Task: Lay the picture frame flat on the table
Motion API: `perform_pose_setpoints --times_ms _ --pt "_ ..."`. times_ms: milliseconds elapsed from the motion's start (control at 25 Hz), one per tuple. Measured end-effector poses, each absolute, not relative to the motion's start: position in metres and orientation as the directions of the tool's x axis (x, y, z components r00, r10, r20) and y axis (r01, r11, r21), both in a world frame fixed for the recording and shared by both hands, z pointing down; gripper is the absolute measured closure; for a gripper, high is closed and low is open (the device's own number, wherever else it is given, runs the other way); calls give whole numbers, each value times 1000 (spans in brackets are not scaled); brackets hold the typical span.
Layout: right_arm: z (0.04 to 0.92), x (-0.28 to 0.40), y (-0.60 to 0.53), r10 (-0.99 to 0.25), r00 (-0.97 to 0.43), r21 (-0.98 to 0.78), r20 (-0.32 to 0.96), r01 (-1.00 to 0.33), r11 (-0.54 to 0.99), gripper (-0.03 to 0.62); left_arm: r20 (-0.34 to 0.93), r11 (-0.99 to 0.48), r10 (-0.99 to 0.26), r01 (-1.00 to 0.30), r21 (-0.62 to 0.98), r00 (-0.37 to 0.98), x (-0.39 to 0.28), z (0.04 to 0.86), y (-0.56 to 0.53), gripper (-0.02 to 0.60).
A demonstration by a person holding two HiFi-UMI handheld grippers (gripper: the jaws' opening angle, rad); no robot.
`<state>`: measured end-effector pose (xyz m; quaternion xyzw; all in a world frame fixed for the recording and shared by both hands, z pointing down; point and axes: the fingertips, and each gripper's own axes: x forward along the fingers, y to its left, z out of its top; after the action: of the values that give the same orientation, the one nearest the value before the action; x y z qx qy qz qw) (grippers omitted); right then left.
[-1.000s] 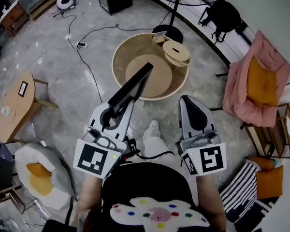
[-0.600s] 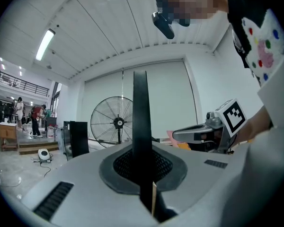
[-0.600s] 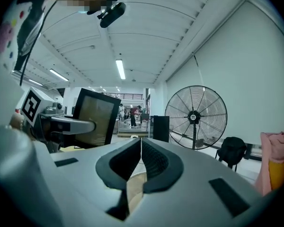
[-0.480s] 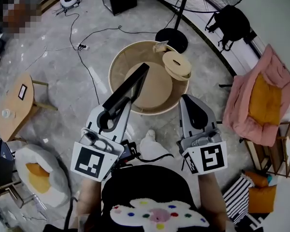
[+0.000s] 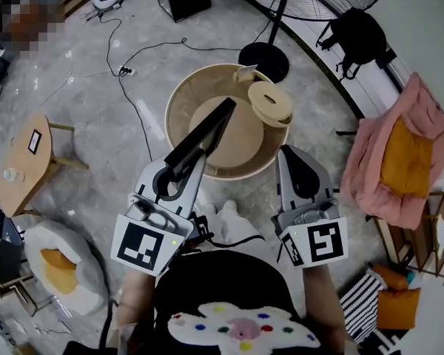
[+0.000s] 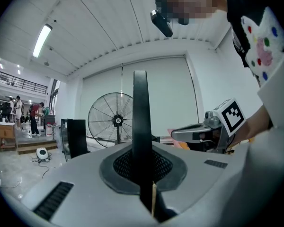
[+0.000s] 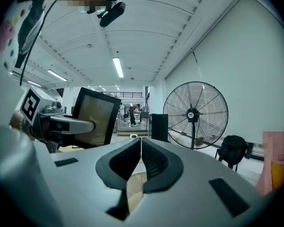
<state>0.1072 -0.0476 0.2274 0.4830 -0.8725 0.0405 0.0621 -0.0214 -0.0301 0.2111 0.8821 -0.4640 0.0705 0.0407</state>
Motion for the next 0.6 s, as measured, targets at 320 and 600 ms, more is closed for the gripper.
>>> perform_pose_setpoints --times_ms 320,600 --pt "221 95 -62 -851 -507 13 138 -858 513 560 144 -598 -793 -801 0 592 -26 205 -50 558" --pt "217 88 -72 -866 -483 29 131 -871 490 560 134 -625 -773 -781 9 620 -32 203 -63 558"
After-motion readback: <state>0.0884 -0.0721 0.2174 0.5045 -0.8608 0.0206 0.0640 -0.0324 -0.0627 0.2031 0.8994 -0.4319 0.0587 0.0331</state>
